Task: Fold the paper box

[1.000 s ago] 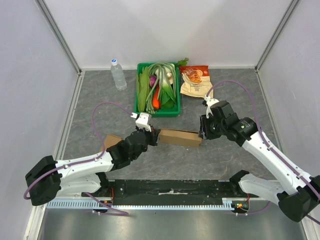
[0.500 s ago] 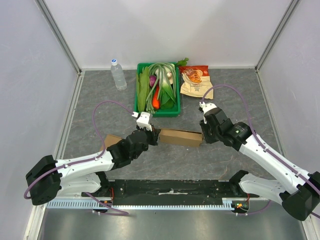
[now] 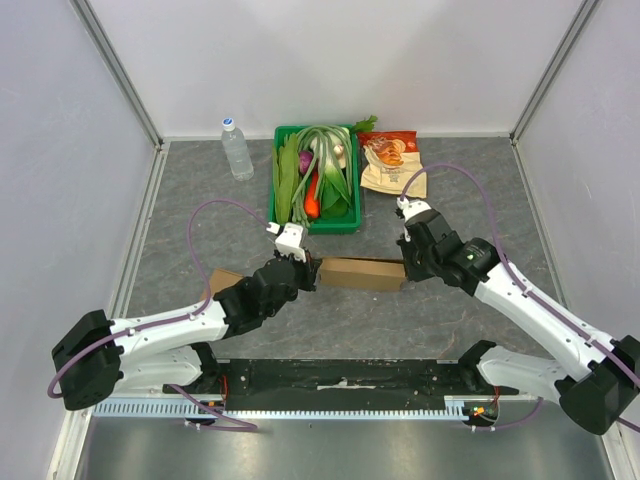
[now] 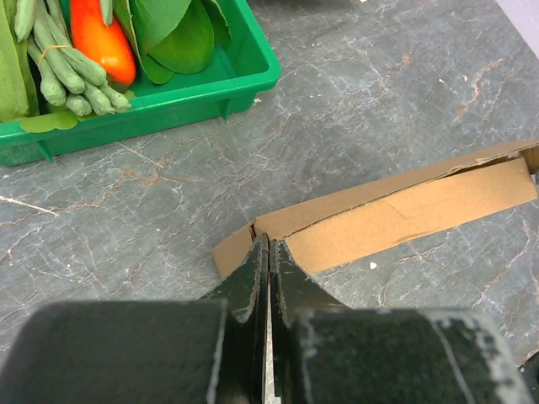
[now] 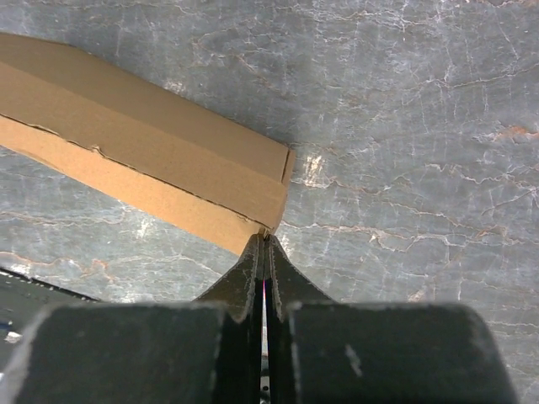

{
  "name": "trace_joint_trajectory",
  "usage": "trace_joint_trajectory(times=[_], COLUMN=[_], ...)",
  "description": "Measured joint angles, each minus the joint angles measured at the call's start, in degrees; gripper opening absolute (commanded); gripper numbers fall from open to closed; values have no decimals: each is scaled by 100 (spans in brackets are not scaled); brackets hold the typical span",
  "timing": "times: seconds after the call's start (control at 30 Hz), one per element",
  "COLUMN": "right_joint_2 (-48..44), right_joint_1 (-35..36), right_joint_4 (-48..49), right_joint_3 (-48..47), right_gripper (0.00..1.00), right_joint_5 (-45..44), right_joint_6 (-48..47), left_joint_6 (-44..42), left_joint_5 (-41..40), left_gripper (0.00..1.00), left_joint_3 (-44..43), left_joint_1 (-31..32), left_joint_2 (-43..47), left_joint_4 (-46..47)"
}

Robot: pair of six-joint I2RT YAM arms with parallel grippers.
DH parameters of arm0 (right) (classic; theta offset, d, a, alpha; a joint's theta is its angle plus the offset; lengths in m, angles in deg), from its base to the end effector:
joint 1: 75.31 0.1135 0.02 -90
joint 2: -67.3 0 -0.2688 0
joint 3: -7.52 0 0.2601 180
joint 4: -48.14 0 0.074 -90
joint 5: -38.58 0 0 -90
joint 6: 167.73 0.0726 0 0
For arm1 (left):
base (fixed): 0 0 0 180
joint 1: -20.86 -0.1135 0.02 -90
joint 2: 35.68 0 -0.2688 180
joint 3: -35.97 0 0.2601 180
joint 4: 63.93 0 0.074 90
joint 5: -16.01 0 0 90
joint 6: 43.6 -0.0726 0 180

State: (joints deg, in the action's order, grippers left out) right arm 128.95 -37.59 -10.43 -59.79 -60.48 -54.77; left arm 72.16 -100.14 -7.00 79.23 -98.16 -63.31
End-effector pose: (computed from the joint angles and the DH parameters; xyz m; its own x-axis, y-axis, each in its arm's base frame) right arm 0.1961 0.1372 0.2595 -0.7874 -0.1220 -0.6043 -0.2410 0.9631 0.1196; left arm 0.1702 -0.2154 0.2200 -0.3900 -0.1106 -0.9141 0.4176 0.8635 -0.2827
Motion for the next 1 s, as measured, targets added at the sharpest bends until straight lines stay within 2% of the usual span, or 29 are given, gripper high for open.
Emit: trace_joint_trajectory(times=[0.23, 0.53, 0.57, 0.63, 0.67, 0.77, 0.9, 1.0], right_joint_2=[197, 205, 205, 192, 177, 114, 87, -31], right_joint_1=[-81, -470, -481, -494, -494, -492, -494, -494], right_joint_4=[-365, -326, -328, -334, -352, -605, -868, -973], right_joint_3=[-542, -643, -643, -643, -643, -671, -667, -643], right_gripper=[0, 0, 2, 15, 26, 33, 33, 38], right_joint_5=[302, 1121, 1158, 1207, 1207, 1095, 822, 643], right_joint_6=[343, 557, 553, 494, 457, 219, 68, 24], left_joint_6=[-120, -122, -122, -122, -122, -122, -120, -120], left_joint_5=[-50, 140, 142, 144, 146, 153, 186, 219], left_gripper=[2, 2, 2, 2, 2, 2, 2, 2], left_joint_3=[-55, -72, -72, -72, -72, -74, -87, -181], left_joint_1=[0, 26, 26, 26, 26, 26, 26, 24], left_joint_2=[-42, -52, -52, -55, -55, -61, -74, -118], left_joint_4=[-87, -79, -79, -76, -76, -70, -72, -192])
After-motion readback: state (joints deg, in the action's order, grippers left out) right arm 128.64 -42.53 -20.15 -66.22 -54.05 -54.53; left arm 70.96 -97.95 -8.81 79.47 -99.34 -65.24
